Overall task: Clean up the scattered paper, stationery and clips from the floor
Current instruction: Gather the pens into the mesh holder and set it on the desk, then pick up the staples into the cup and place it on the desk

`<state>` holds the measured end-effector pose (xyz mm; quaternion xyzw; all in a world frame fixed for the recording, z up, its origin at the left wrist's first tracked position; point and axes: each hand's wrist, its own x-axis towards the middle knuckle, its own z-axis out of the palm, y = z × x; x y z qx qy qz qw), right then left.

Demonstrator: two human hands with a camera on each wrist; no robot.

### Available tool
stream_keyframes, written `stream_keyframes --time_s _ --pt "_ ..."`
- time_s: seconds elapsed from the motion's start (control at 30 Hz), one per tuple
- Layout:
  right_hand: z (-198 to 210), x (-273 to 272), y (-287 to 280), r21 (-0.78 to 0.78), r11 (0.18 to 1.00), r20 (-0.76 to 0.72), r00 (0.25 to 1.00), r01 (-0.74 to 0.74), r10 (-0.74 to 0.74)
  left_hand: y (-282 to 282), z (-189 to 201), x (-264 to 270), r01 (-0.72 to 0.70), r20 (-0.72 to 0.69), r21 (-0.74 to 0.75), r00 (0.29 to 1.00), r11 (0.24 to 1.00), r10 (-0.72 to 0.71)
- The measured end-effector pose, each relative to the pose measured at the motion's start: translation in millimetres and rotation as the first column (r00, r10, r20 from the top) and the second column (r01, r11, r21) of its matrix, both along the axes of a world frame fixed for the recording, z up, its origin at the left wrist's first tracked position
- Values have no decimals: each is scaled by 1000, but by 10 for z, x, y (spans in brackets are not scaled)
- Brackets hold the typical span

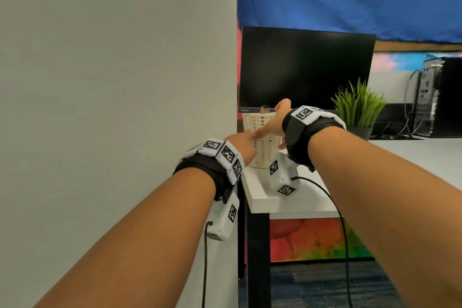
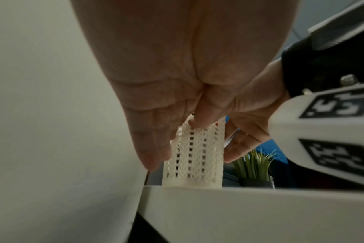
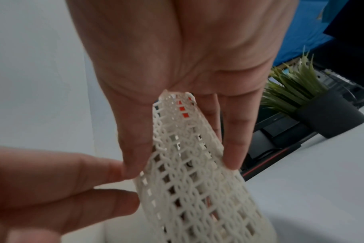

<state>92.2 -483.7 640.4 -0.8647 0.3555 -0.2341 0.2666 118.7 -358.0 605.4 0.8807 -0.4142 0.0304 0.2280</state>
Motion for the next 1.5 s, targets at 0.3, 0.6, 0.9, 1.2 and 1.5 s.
stream_keyframes --time_s 0.3,0.6,0.9,1.2,1.5 --pt "114 -59 153 -89 995 -89 994 52 -60 62 -158 132 51 -37 -133 998 990 -56" --pt "201 -269 1201 -237 931 373 859 -278 352 809 -54 274 29 16 -323 1000 946 -25" --pt "-1209 482 2194 -82 779 163 762 -622 626 1966 -902 582 -216 -67 109 972 970 224" --pt "-3692 826 2589 116 716 -427 617 -688 661 3007 -3177 939 -304 -118 304 929 903 352" --pt "-5719 516 2928 171 703 -675 437 -691 594 3570 -5184 439 -247 -317 466 850 849 421"
